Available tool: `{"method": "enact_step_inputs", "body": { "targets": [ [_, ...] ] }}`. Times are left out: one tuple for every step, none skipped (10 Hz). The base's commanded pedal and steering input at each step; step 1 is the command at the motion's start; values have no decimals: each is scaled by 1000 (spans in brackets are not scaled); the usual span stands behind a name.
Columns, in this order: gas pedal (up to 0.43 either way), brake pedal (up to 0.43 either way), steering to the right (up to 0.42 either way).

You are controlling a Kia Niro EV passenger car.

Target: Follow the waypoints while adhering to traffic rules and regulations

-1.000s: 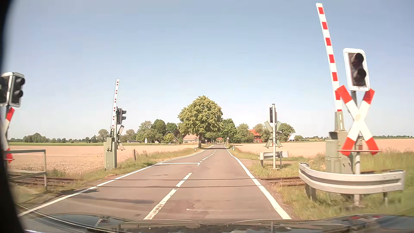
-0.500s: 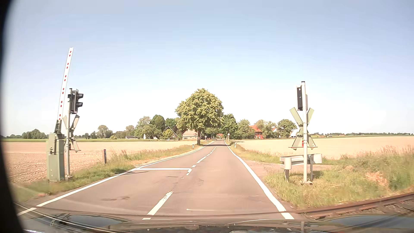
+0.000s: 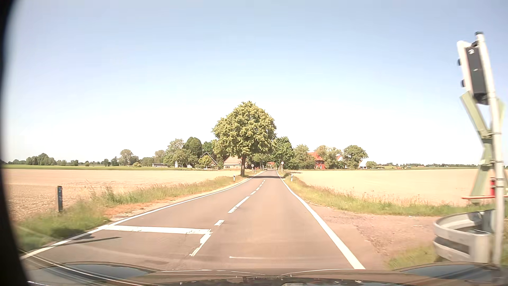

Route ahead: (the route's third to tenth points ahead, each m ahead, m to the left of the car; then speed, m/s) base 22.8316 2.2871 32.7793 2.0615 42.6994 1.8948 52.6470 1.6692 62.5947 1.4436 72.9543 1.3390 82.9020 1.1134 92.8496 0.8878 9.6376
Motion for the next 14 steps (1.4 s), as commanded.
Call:
{"method": "enact_step_inputs", "body": {
  "targets": [
    [197, 0, -4],
    [209, 0, -4],
    [260, 0, -4],
    [268, 0, -4],
    [268, 0, -4],
    [299, 0, -3],
    [299, 0, -2],
    [299, 0, -1],
    [299, 0, 0],
    [299, 0, 1],
    [299, 0, 1],
    [299, 0, 3],
    [299, 0, 3],
    [299, 0, 4]
  ]
}}
